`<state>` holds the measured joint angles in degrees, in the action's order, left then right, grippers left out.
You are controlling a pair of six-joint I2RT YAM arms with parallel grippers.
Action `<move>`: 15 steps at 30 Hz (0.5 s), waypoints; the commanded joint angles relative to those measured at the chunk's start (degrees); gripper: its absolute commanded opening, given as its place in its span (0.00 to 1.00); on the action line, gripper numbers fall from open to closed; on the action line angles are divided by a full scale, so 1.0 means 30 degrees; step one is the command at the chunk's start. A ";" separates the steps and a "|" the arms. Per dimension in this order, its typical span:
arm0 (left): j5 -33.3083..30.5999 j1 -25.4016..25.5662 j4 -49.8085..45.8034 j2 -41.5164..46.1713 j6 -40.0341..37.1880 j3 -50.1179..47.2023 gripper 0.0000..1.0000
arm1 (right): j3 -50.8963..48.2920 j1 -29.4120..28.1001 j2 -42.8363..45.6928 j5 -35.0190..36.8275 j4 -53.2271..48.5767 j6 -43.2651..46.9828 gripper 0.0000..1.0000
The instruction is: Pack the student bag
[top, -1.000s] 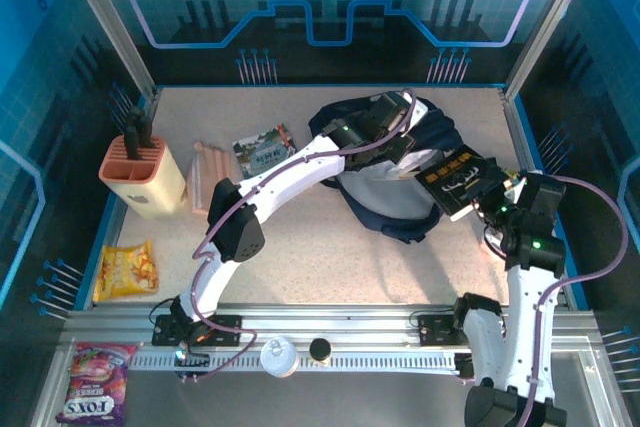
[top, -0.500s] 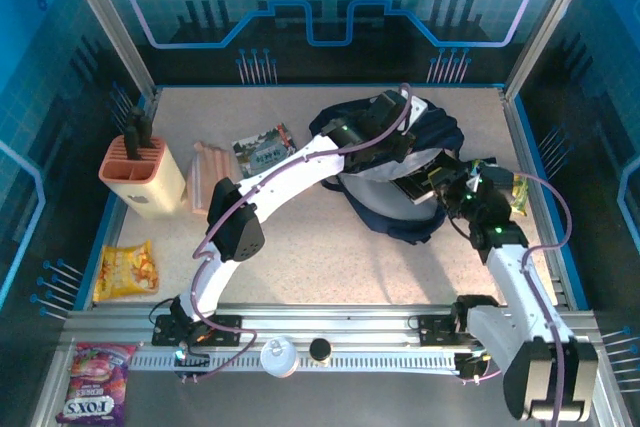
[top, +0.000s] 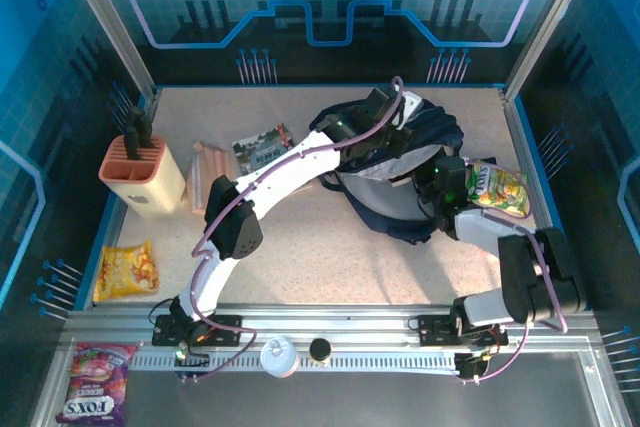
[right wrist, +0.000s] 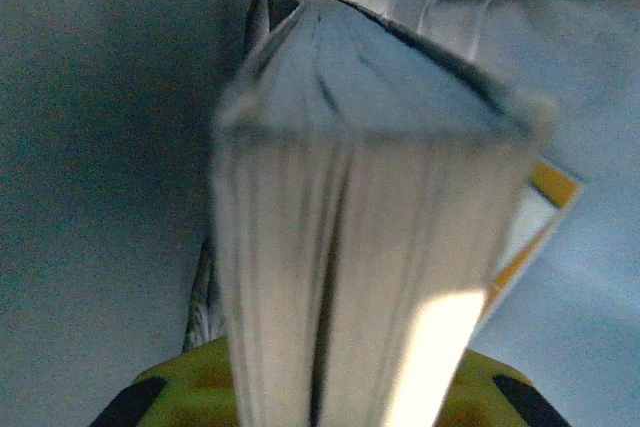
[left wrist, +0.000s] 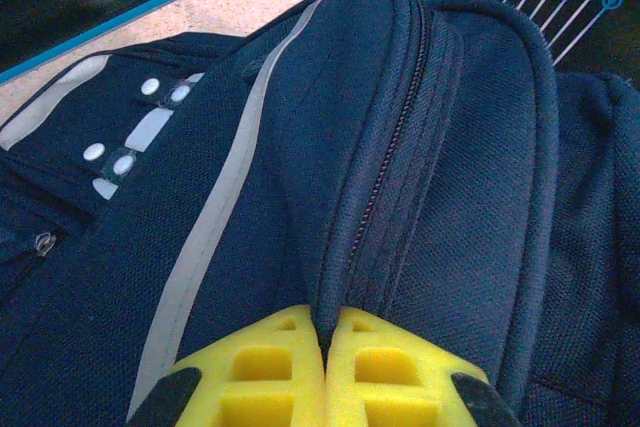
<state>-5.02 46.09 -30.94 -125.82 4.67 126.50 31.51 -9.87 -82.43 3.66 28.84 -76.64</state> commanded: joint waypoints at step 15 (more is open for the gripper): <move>0.1353 -0.0885 0.2681 0.2300 0.1657 -0.0747 0.00 | 0.1805 -0.0137 0.0162 -0.3429 -0.6327 0.0510 0.53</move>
<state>-1.89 44.36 -29.87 -124.51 7.64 124.53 37.93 -10.33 -86.00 -5.67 16.36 -77.08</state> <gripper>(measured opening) 0.065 0.525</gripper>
